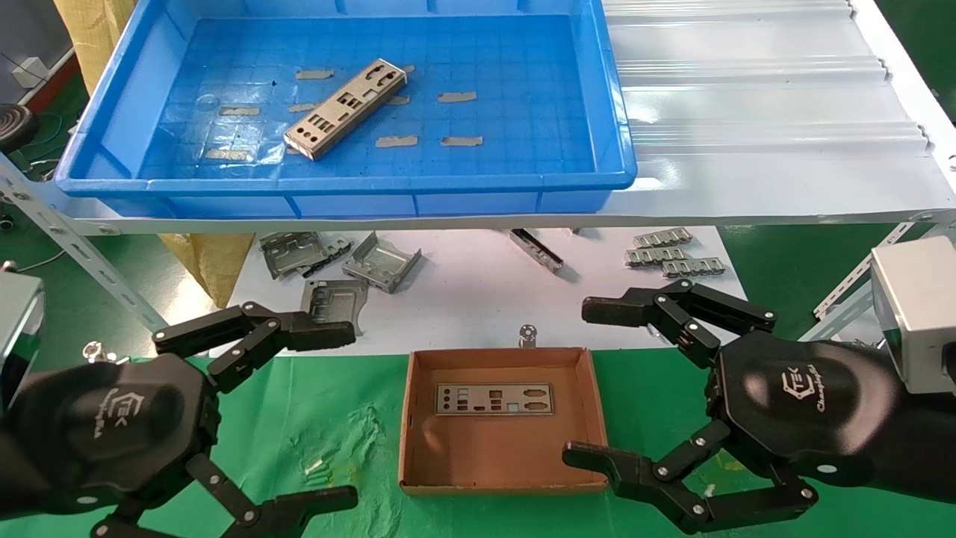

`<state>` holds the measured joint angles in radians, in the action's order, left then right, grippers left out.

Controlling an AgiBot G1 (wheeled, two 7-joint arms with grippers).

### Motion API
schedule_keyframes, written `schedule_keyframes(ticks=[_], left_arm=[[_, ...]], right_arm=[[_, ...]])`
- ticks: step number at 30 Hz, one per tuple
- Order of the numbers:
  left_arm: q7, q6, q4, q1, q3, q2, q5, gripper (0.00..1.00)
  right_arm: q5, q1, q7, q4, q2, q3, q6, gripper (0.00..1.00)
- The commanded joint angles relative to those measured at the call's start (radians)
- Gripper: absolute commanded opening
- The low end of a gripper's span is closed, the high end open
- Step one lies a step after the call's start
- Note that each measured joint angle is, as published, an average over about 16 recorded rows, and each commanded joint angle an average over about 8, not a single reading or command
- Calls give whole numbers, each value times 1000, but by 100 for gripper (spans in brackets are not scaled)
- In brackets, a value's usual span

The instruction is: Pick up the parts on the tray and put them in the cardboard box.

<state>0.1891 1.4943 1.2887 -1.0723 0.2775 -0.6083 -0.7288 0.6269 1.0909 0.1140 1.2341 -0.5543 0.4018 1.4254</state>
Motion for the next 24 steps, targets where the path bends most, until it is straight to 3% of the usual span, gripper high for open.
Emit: schedule_keyframes(ticks=[1,24], left_arm=[[0,0,-1,0,0,-1,0,100],[-2,1,-5,-2,2,-3,-2,100]], right_arm=[[0,0,0,0,0,0,0,100],[0,0,0,0,0,0,0,100]])
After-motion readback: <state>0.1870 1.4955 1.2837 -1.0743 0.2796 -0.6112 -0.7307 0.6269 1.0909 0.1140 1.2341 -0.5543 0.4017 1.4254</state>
